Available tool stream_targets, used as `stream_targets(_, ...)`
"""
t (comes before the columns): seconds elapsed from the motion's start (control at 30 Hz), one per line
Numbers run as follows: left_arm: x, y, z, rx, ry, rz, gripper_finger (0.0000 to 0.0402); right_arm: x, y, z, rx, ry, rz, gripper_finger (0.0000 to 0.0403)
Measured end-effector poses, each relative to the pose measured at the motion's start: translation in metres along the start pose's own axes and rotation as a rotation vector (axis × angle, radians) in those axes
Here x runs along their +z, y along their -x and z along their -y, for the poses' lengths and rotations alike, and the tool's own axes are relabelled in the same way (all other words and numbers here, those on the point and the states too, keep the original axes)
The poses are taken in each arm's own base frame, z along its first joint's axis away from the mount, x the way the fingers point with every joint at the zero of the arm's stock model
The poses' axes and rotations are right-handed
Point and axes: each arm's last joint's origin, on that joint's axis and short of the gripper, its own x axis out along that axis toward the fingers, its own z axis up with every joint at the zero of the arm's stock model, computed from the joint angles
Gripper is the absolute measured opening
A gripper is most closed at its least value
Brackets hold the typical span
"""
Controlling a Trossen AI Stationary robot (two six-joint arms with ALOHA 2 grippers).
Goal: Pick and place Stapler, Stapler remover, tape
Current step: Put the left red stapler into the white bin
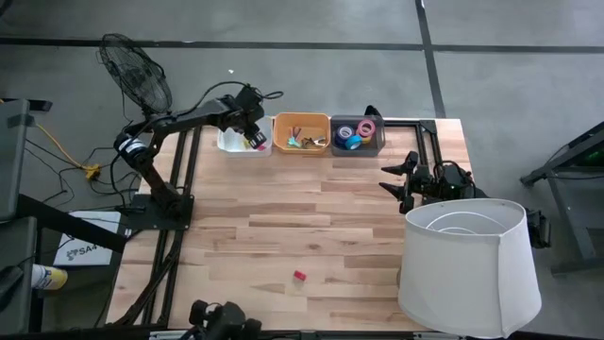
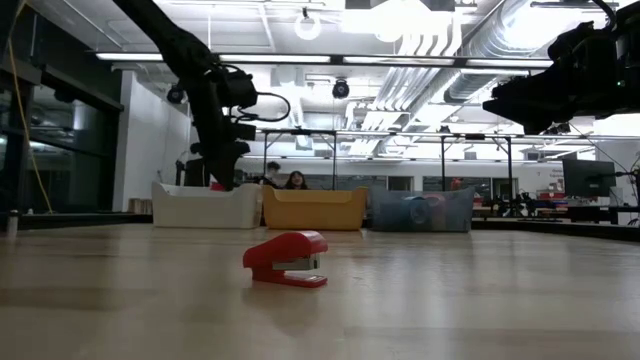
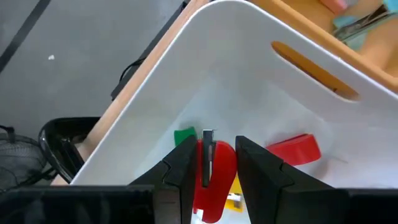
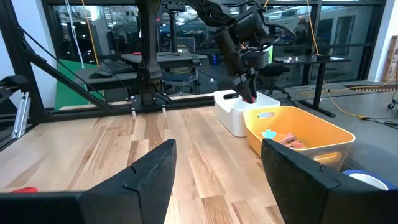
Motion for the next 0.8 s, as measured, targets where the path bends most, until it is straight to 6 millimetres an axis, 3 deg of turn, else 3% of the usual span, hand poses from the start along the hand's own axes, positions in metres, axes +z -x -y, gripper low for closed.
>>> stream_targets(0.5,-0.0003,0.0001,0.0006,0.001,0.004,-0.004,0.0110,0.0000,0.0000,0.0000,0.000,0.000,0.000,0.0227)
stream_targets(0.8,-0.0003,0.0001,0.0006,0.003,0.002,-0.005,0.0168,0.0001,0.0000,0.0000,-0.001,0.000,0.000,0.0227)
